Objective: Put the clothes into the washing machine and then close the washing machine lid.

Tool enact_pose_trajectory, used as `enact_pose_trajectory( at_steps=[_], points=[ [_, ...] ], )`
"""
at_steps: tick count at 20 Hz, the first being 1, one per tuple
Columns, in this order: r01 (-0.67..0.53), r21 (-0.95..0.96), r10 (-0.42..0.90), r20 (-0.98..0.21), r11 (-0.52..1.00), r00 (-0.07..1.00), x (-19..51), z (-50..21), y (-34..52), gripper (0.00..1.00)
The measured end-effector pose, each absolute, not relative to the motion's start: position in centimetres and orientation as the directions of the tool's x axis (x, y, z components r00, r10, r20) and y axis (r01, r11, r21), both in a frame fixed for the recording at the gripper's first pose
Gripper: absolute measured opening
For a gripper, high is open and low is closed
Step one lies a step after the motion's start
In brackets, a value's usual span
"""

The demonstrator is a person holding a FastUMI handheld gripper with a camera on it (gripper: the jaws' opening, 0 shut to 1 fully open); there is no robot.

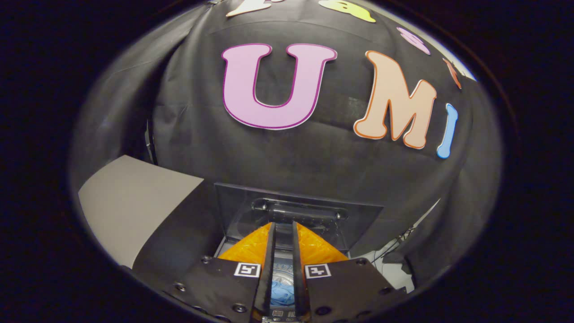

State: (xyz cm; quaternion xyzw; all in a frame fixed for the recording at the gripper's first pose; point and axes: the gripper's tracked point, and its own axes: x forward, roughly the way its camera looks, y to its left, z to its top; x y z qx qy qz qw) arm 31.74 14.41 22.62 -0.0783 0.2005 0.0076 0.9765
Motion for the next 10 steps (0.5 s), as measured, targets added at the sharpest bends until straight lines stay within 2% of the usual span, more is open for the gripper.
enact_pose_trajectory(
  at_steps=[2, 8, 10],
  points=[
    [-0.035, -0.135, -0.02, -0.381, 0.99, 0.924, 32.4, 23.0, 14.5, 0.33],
    [-0.041, -0.112, 0.004, -0.316, 0.993, 0.949, 36.0, 23.9, 17.3, 0.99],
    [-0.033, -0.122, 0.0, -0.266, 0.992, 0.964, 38.0, 24.3, 18.2, 0.99]
  ],
)
